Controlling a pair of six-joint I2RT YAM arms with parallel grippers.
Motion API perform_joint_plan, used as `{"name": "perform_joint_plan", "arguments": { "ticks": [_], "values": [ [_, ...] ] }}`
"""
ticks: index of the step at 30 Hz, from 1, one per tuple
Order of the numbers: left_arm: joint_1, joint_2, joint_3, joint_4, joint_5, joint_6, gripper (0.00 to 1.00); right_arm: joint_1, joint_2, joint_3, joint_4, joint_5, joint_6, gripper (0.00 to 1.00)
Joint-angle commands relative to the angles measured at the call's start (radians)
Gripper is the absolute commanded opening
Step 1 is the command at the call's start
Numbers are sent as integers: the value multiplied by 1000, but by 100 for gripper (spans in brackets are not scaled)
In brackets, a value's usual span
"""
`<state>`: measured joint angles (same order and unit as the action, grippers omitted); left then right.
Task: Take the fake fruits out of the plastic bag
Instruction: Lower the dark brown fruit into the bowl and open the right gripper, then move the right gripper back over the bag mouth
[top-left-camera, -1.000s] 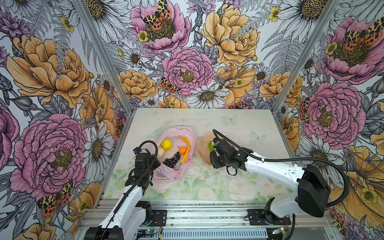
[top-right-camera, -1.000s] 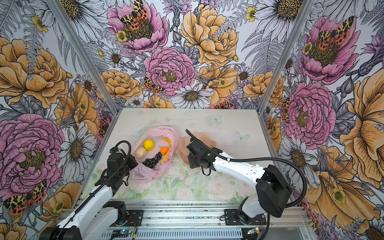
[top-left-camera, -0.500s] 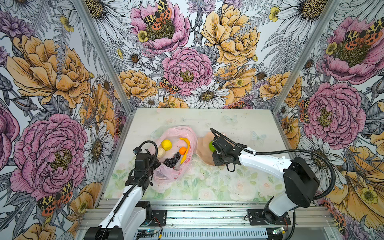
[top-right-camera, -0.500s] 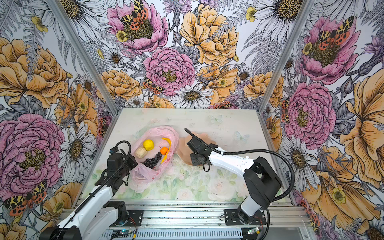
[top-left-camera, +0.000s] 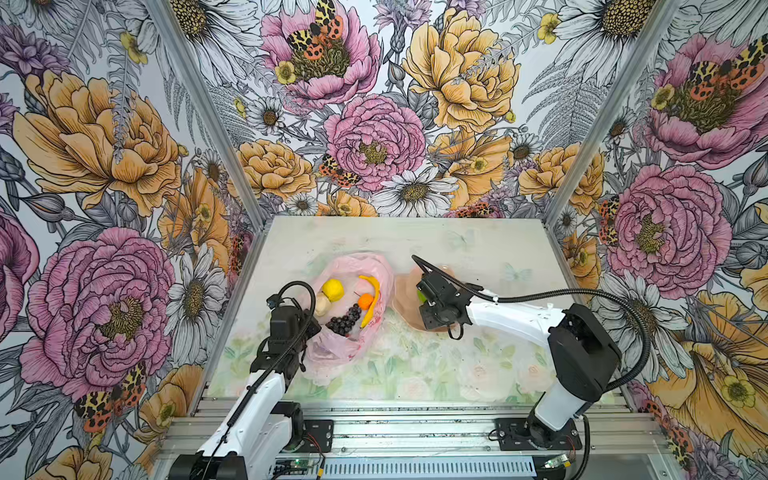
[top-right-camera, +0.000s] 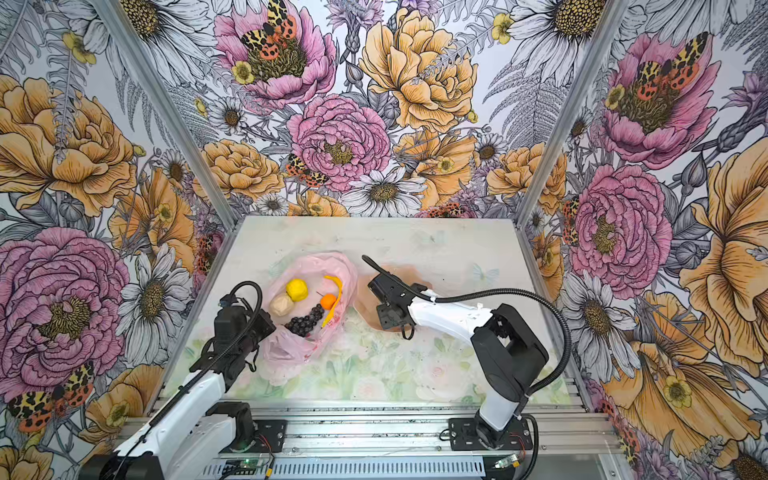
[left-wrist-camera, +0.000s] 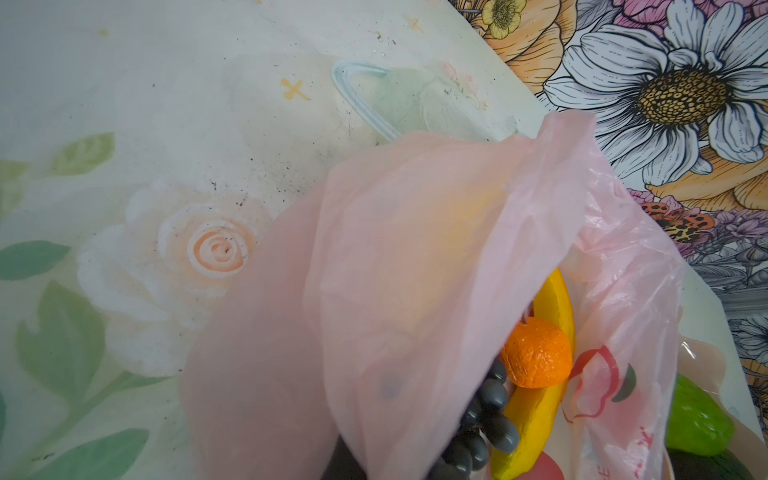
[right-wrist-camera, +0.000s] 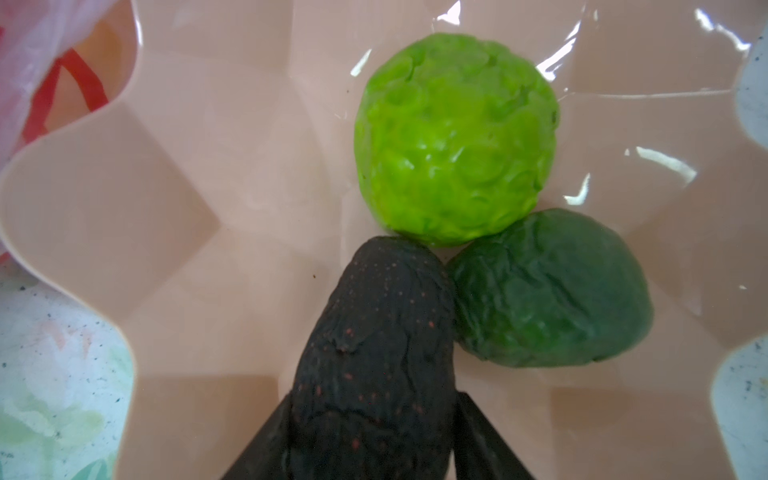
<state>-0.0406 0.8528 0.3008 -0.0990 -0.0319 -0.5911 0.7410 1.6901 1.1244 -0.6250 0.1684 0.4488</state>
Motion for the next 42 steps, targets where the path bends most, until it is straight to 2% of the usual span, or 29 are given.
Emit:
{"name": "perform_joint_plan", "arguments": {
  "ticks": [1,8,12,23,31,35,42],
  "values": [
    [7,-8,2,39,22,18,5,-6,18,35,5,31,-15,60],
    [7,-21,-1,37,24,19,5,-19,19,34,4,29,-22,63],
    [6,-24,-2,36,24,20,6,-20,8,31,1,30,-22,68],
    [7,-24,-1,32,31,16,6,-40,10,17,-15,101,-7,64],
    [3,-74,7,-86,110,-102,5,-71,28,27,-15,79,8,64],
    [3,-144,3,-209,58,-174,6,-71,6,43,-16,24,21,64],
    [10,-238,-31,-282,51,-228,5,-49,-67,73,-15,-22,75,64]
  ]
}}
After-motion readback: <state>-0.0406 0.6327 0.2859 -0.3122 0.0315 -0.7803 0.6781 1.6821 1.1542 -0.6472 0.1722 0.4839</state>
